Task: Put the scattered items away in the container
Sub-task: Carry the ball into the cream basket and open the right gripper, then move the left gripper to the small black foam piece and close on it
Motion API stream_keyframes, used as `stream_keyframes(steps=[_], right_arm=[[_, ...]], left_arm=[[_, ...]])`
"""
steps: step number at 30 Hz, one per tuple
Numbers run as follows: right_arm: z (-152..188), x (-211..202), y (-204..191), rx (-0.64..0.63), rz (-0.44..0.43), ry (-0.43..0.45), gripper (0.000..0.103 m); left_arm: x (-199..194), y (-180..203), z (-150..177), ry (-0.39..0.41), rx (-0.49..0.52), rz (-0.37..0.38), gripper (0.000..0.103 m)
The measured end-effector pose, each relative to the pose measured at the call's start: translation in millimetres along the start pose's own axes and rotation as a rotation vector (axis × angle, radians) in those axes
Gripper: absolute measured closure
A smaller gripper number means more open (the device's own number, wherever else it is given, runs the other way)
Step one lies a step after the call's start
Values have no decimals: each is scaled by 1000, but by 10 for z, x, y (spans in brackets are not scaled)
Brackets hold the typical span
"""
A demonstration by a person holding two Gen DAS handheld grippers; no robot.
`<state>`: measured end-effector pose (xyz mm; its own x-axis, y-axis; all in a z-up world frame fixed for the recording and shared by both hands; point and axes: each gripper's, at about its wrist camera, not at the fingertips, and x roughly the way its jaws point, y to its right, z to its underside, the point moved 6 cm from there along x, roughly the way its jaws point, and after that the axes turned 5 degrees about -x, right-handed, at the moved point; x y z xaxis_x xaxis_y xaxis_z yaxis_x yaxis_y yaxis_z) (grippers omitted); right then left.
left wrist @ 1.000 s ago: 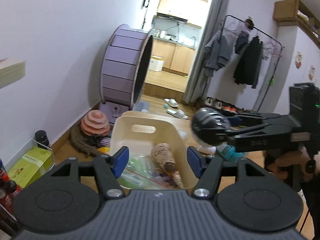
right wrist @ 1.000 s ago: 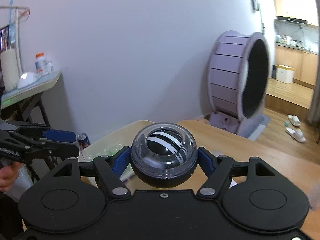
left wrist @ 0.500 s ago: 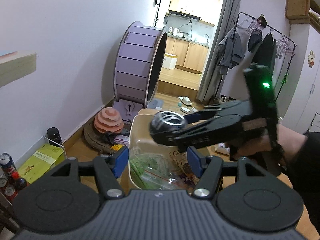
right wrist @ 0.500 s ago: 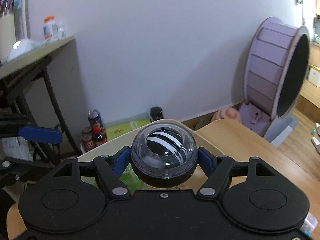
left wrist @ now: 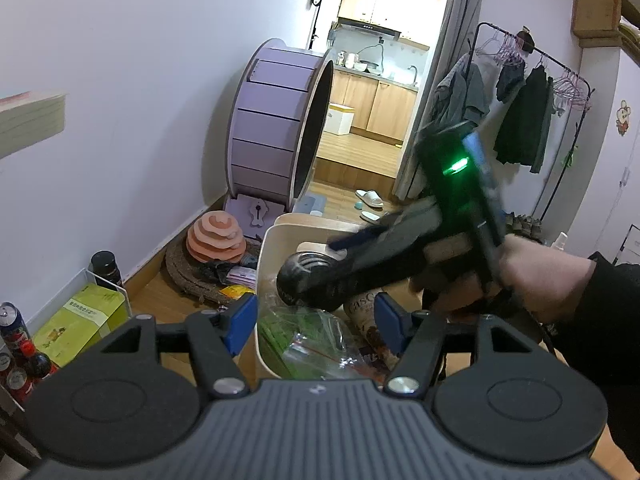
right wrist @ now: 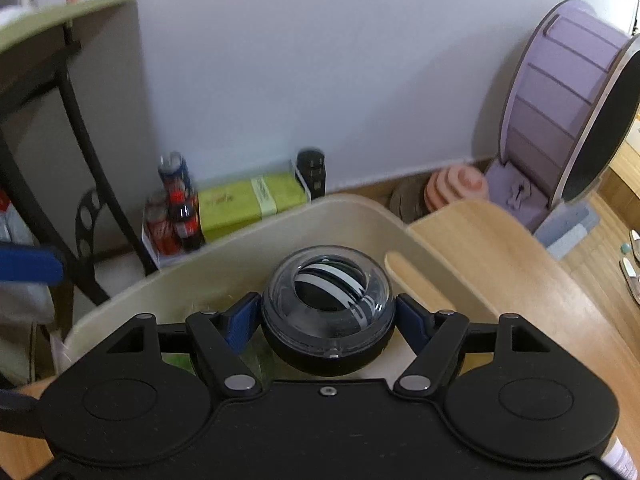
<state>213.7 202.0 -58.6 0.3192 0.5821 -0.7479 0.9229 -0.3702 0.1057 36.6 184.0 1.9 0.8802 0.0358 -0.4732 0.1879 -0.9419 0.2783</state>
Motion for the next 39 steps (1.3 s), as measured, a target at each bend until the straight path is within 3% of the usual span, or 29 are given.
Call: stream_keyframes(steps=[3, 9, 21, 27, 33, 39], right_arm=[[-96, -280, 86, 19, 43, 120, 15], [37, -714, 261, 22, 76, 156, 15], [1261, -2017, 590, 271, 212, 306, 15], [1702, -2406, 656, 388, 270, 366, 11], [1855, -2497, 603, 376, 217, 349, 7], [2029, -2458, 546, 300, 136, 297, 6]], left_arm=[[-14, 1, -6, 3, -3, 5, 40], [-33, 28, -10, 4, -2, 24, 40], [13, 584, 138, -14, 59, 166, 39], [110, 1047, 366, -49, 143, 223, 39], [310, 1368, 675, -94, 258, 185, 41], [579, 1491, 859, -132, 350, 28, 47]])
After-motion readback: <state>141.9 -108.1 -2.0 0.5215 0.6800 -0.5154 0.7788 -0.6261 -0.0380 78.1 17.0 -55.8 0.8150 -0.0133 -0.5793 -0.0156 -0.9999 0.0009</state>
